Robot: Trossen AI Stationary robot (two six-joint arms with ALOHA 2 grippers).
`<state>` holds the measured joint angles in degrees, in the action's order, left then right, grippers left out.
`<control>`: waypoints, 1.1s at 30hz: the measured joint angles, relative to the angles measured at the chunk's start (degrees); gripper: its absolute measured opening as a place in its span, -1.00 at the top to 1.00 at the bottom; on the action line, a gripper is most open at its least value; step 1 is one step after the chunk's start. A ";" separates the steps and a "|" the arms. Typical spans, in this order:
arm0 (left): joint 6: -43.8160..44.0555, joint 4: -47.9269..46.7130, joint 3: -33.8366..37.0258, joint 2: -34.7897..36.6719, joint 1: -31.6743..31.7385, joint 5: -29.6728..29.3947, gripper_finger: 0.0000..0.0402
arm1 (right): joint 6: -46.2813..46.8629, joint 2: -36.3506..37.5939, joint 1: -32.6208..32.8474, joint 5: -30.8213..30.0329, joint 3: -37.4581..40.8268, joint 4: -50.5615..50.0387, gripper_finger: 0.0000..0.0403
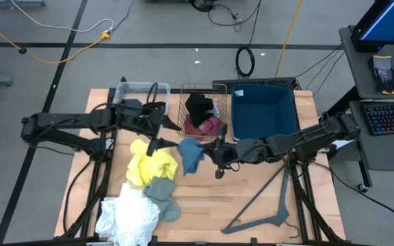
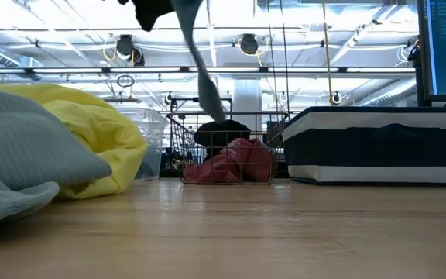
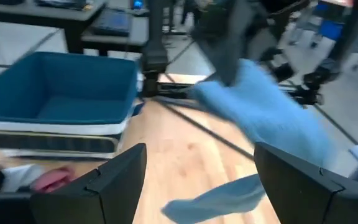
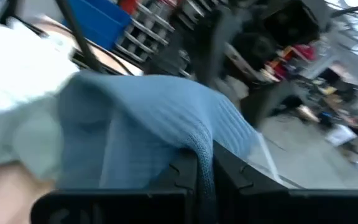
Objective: Pick & Place Cloths
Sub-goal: Put the light blue sock into the transparent bin
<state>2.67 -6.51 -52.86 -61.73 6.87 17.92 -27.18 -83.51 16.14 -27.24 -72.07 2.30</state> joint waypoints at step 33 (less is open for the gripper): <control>-0.11 12.01 -0.01 -14.00 -3.03 4.27 -0.48 | -6.85 -0.03 -0.74 -2.68 -0.07 7.23 0.95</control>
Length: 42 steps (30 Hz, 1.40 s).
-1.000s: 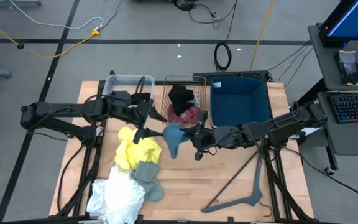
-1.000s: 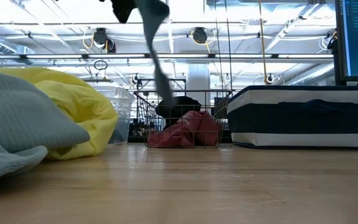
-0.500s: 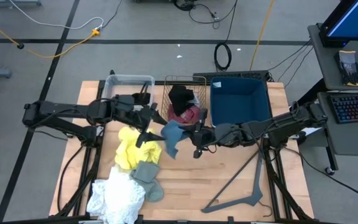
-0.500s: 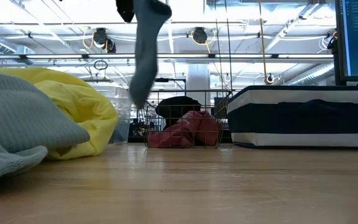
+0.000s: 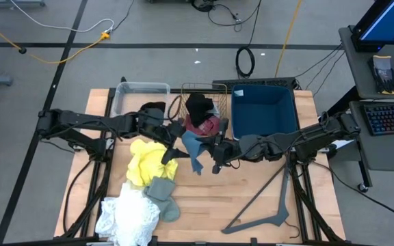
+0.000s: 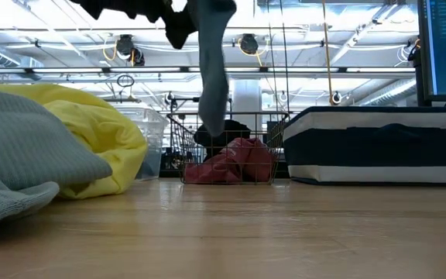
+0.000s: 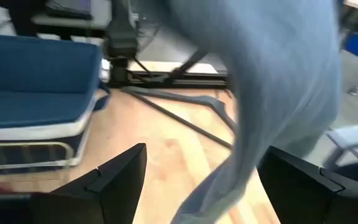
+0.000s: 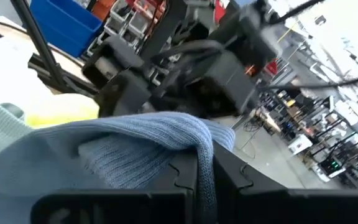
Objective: Pick & Place Cloths
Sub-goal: Put the light blue sock into the transparent bin
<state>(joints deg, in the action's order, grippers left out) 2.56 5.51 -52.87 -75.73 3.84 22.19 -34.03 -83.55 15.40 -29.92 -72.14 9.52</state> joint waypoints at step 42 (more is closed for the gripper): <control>2.11 -4.24 0.02 7.44 3.95 -1.72 0.99 | 27.00 0.00 2.57 -7.53 0.02 -36.63 -0.01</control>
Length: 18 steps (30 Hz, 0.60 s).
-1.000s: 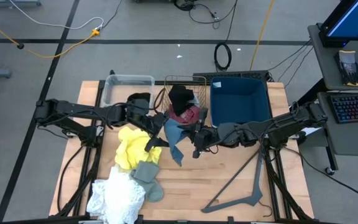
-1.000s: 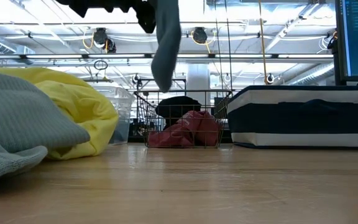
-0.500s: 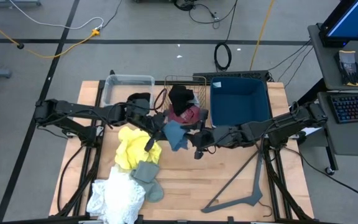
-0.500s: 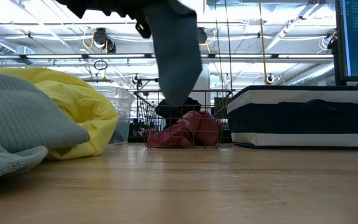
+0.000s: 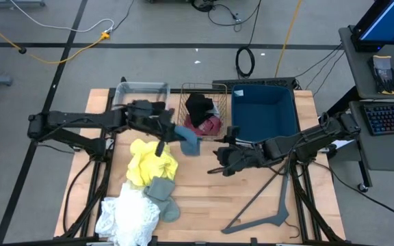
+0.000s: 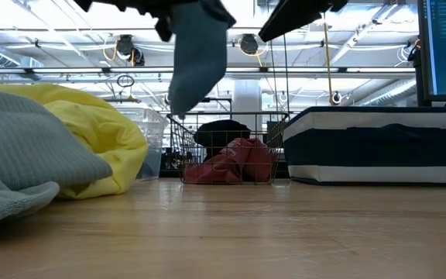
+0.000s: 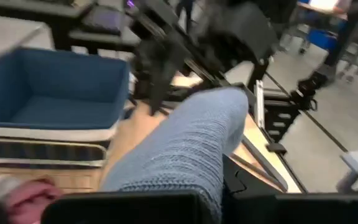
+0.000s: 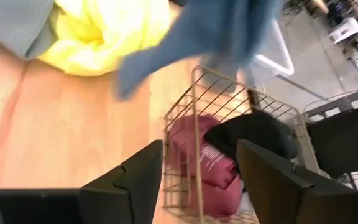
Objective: Pick & Place Cloths
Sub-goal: Put the light blue sock into the transparent bin
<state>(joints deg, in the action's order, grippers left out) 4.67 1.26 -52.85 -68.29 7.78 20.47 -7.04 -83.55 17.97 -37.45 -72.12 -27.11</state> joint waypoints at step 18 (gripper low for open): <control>-5.86 -7.25 -0.06 16.52 8.51 -34.16 1.00 | 6.61 0.00 6.04 0.18 0.00 -5.90 0.02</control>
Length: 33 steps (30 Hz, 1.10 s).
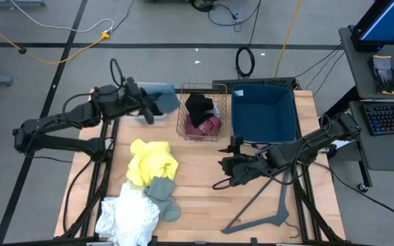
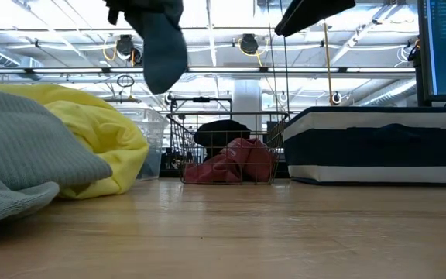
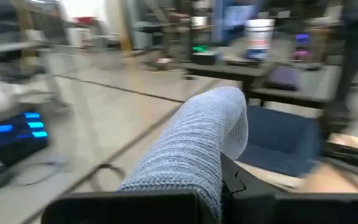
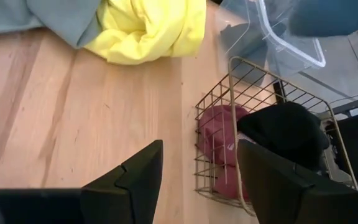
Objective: Pick & Place Cloths
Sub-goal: Put the light blue sock into the transparent bin
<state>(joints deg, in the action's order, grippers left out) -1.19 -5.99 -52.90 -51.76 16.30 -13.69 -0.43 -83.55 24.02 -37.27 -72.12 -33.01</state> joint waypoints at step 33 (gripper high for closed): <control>7.87 -27.93 0.00 -11.79 16.41 -13.87 1.00 | 4.30 0.00 1.22 3.08 0.00 -3.24 0.03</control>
<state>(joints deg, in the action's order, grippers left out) 6.68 -33.92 -52.90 -63.56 32.71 -27.56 3.87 -83.55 25.23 -34.20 -72.12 -36.25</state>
